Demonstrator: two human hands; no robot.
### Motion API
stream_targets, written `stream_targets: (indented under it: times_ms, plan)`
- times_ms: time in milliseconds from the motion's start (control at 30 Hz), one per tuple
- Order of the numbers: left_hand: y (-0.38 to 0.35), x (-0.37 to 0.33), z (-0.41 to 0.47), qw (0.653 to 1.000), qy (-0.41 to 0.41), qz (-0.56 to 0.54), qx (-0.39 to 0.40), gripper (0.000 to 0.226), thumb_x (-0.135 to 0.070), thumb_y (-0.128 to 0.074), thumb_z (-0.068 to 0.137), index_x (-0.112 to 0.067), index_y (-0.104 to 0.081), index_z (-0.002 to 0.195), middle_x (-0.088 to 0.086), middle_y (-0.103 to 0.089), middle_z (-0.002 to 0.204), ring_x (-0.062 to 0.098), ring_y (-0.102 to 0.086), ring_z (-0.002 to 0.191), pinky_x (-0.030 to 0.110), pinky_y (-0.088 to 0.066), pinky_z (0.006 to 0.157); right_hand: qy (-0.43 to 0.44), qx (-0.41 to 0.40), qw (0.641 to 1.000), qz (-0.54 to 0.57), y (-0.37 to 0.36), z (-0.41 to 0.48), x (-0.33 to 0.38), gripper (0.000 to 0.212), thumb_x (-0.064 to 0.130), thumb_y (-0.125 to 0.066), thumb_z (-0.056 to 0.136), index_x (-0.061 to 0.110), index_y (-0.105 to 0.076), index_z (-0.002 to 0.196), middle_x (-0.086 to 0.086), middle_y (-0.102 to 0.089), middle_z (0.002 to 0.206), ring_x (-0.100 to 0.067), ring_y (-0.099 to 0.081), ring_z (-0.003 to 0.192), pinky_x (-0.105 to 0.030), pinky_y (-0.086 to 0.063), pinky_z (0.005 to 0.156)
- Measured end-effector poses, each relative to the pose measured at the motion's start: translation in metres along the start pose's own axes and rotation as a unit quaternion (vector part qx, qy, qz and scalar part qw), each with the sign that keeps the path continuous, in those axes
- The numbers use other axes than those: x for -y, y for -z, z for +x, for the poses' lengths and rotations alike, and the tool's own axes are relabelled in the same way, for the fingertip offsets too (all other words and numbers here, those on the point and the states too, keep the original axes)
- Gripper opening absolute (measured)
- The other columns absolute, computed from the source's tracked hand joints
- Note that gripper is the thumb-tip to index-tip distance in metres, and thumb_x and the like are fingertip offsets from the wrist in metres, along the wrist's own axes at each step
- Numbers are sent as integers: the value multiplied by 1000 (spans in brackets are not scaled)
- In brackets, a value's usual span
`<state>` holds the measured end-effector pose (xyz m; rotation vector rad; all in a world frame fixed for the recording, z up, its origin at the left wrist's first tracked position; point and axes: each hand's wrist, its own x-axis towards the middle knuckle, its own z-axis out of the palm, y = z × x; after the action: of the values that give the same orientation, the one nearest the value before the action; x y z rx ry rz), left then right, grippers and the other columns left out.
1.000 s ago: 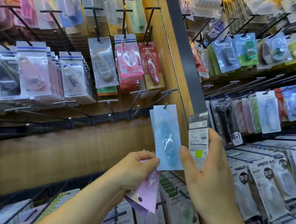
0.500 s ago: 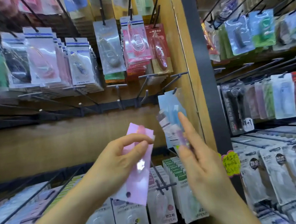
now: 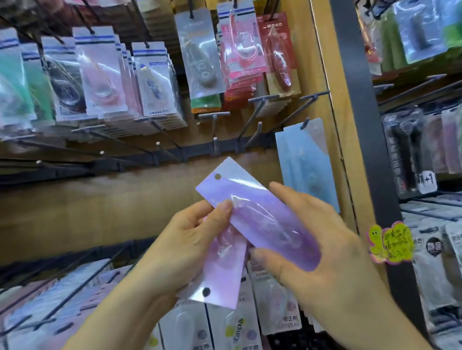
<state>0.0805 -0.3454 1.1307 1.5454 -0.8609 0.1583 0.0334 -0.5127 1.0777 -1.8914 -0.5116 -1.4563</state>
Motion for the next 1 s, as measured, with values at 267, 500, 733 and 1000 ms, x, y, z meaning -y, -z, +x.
stream_targets:
  times_ms: [267, 500, 733, 1000]
  plan:
    - [-1, 1, 3, 999, 8, -44, -7, 25, -37, -56, 84, -24, -76, 76, 1, -71, 76, 13, -67, 68, 21, -54, 58, -133, 39, 986, 98, 8, -4, -12, 61, 26, -87, 69, 40, -63, 123, 33, -67, 109, 9, -63, 102, -11, -49, 88]
    - [4, 2, 12, 999, -4, -8, 41, 28, -32, -55, 89, -15, -75, 98, 9, -76, 96, 21, -72, 86, 29, -57, 74, -112, 66, 987, 92, 7, 0, -13, 57, 46, -86, 67, 52, -58, 116, 28, -65, 110, 0, -65, 98, -19, -54, 80]
    - [3, -6, 19, 998, -41, 46, -16, 28, -41, -63, 74, -26, -75, 93, 3, -72, 85, 10, -57, 68, 18, -45, 58, -92, -67, 991, 64, 6, 27, -24, 55, 49, -72, 80, 45, -55, 132, 15, -68, 107, -2, -63, 99, -12, -49, 82]
    - [8, 4, 14, 996, -36, 65, -51, 19, -21, -72, 82, -34, -74, 95, 0, -75, 97, 25, -68, 75, 45, -58, 76, -88, -56, 993, -55, -8, 60, -16, 55, 33, -69, 87, 27, -53, 139, 7, -53, 104, -5, -46, 95, 7, -32, 76]
